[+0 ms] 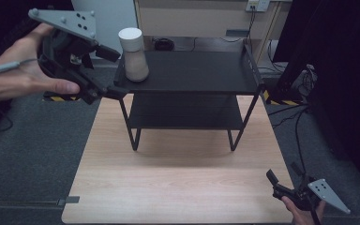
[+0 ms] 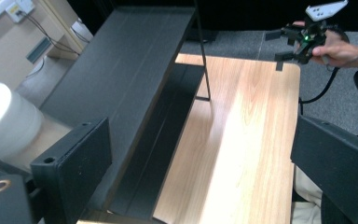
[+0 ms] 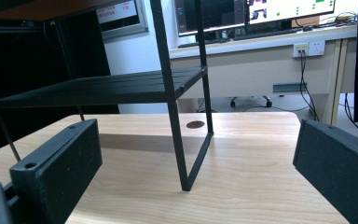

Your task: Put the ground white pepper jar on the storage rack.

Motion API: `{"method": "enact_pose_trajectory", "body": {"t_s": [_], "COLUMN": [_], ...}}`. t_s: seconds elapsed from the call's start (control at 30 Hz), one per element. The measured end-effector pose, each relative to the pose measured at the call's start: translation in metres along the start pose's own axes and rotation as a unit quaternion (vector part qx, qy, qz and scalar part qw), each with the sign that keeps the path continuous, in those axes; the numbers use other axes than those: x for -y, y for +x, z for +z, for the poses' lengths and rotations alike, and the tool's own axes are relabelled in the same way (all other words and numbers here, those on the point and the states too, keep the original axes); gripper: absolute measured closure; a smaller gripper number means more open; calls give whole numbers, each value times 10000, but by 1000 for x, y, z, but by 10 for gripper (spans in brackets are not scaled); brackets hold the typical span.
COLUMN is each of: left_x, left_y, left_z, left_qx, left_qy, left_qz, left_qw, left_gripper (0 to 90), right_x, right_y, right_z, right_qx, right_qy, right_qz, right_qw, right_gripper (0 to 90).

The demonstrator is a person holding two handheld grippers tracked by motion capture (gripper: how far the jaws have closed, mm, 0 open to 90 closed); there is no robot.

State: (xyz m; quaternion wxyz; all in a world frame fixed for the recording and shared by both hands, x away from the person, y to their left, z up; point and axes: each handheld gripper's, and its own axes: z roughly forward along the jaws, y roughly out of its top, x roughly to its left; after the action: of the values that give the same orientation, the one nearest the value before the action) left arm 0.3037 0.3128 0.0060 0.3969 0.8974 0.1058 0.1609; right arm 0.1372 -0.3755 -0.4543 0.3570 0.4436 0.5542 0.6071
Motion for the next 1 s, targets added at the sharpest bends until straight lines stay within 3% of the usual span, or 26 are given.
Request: {"method": "enact_pose_trajectory", "body": {"t_s": [0.13,1.0], "left_x": [3,1], "left_y": [3,4], "left_z": [6,10], "left_qx": [40,131], "left_qy": [106,1], "left_qz": [-44,-1], "left_qw": [9999,9999], "left_gripper": [52,52], "right_x": [0,0], "right_y": [1,2], "right_z": [0,0], "right_qx": [-3,-59], "right_qy": [12,9], "right_qz": [-11,-33], "right_qw": [10000,10000], "right_gripper": [11,17]}}
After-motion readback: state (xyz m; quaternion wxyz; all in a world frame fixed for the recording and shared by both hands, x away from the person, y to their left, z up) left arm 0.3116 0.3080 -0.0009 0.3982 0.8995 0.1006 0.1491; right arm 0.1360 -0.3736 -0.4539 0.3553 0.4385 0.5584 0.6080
